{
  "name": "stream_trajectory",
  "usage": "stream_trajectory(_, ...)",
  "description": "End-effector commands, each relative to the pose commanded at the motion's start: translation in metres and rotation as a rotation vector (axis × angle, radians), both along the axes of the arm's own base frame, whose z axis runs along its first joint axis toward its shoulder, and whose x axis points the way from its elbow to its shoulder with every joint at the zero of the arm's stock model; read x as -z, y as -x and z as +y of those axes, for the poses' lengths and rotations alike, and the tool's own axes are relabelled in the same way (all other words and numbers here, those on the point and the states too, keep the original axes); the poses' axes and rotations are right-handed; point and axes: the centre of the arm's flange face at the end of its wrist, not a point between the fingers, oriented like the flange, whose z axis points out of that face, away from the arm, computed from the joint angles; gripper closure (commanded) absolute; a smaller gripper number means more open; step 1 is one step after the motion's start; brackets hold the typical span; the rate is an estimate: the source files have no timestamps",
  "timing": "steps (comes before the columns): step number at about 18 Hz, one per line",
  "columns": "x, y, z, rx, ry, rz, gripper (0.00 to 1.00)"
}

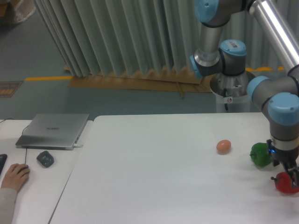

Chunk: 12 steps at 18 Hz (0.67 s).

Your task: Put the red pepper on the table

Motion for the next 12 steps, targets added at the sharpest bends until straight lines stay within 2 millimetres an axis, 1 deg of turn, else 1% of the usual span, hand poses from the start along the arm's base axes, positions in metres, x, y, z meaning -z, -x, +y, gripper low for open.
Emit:
stream_trajectory(1,-0.004,-0.006,-0.002,0.003,-0.001,0.005,0.0)
stream_trajectory(2,-0.014,-0.013,-0.002,0.01,-0.004,0.01,0.0)
stream_trajectory(3,-0.02,-0.02,-0.007,0.011,0.002,-0.002,0.0)
stream_trajectory(5,-0.029,-0.033,-0.017,0.014,0.028,-0.046,0.0)
stream_trajectory(7,-0.032,-0.041,-0.021,0.017,0.048,-0.078,0.0)
stream_trajectory(8,-0.043,-0.051,-0.022,0.023,0.033,-0.092,0.0)
stream_trajectory(9,-0.049,-0.056,-0.023,0.021,0.022,-0.102,0.0)
stream_trajectory(12,-0.05,-0.068,-0.019,0.034,0.026,-0.113,0.0)
